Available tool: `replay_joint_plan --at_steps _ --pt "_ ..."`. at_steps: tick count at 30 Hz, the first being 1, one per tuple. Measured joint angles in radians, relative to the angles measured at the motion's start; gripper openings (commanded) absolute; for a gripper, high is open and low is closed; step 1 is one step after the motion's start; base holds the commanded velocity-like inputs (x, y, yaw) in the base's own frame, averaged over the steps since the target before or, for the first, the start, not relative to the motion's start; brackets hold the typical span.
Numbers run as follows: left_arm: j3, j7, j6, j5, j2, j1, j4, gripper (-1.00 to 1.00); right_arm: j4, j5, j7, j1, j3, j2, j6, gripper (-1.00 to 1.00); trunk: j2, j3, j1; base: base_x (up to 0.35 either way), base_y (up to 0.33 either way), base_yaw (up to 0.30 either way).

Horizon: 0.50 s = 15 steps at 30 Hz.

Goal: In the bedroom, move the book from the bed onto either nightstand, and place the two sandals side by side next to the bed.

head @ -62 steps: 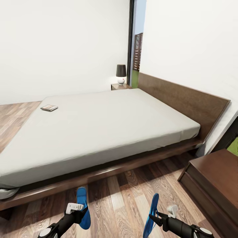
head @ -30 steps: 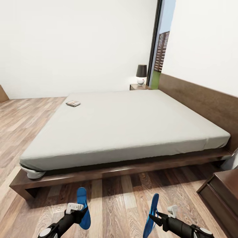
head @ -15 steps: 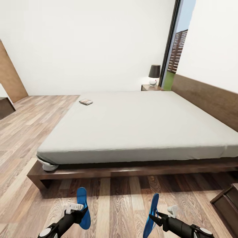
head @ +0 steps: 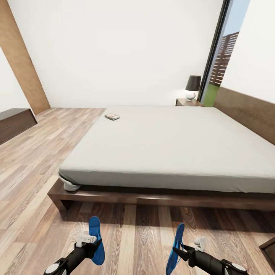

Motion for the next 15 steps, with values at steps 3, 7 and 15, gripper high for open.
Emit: replay_joint_plan --at_steps 3,7,15 --pt "0.000 0.000 0.000 0.000 0.000 0.000 0.000 -1.00 0.000 -0.001 0.000 0.000 -0.001 0.000 0.000 -1.00 0.000 0.000 0.000 0.000 0.000 0.013" --pt "0.000 0.000 0.000 -0.001 0.000 0.000 0.000 -1.00 0.000 -0.002 0.000 0.000 -0.002 0.000 0.000 -1.00 0.000 0.000 0.000 0.000 0.000 0.001" --pt "0.000 0.000 0.000 0.001 0.001 0.000 -0.001 -1.00 0.000 -0.003 0.000 0.000 -0.005 0.000 0.000 -1.00 0.000 0.000 0.000 0.000 0.000 0.000"
